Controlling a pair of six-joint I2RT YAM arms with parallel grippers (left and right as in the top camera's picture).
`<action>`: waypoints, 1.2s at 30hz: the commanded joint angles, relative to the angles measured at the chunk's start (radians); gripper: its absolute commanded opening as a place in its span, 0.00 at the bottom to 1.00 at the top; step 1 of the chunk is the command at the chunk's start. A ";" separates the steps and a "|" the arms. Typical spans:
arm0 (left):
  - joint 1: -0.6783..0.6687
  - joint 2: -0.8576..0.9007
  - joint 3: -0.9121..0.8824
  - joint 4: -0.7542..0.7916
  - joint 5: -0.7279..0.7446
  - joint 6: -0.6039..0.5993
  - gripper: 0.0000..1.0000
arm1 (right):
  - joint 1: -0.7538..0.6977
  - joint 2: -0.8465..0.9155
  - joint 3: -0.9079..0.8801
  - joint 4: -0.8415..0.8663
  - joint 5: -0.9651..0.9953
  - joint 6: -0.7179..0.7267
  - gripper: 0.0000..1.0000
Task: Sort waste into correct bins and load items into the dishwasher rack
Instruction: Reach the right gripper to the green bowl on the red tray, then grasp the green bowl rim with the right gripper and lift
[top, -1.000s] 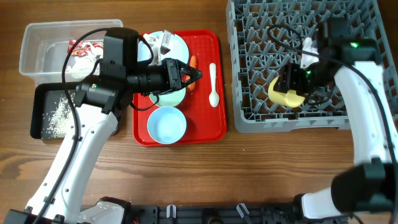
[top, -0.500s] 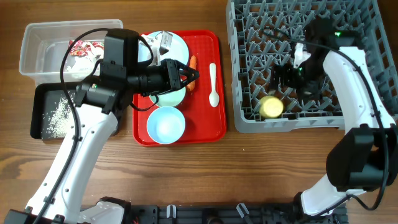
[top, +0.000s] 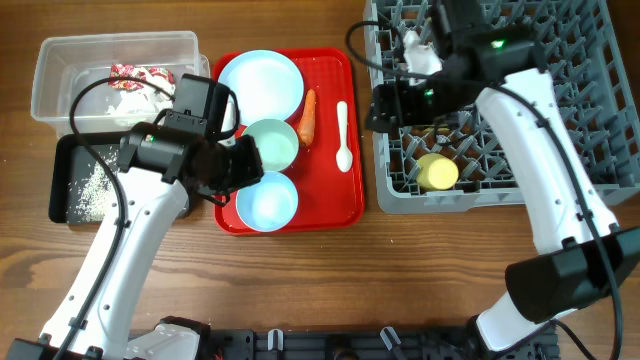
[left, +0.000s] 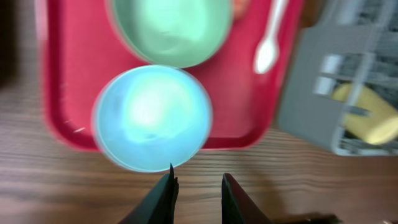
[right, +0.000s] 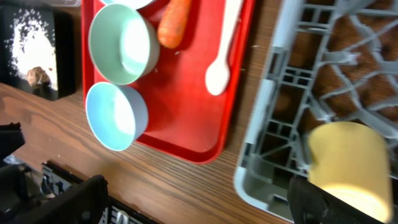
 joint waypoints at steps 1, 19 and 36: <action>0.023 -0.011 0.001 -0.031 -0.138 -0.029 0.25 | 0.073 -0.021 -0.067 0.050 -0.020 0.070 0.93; 0.068 -0.010 0.001 0.012 -0.409 -0.161 0.38 | 0.320 -0.010 -0.437 0.638 0.142 0.460 0.71; 0.065 0.067 -0.006 0.060 -0.360 -0.160 0.35 | 0.311 0.195 -0.435 0.955 0.262 0.539 0.67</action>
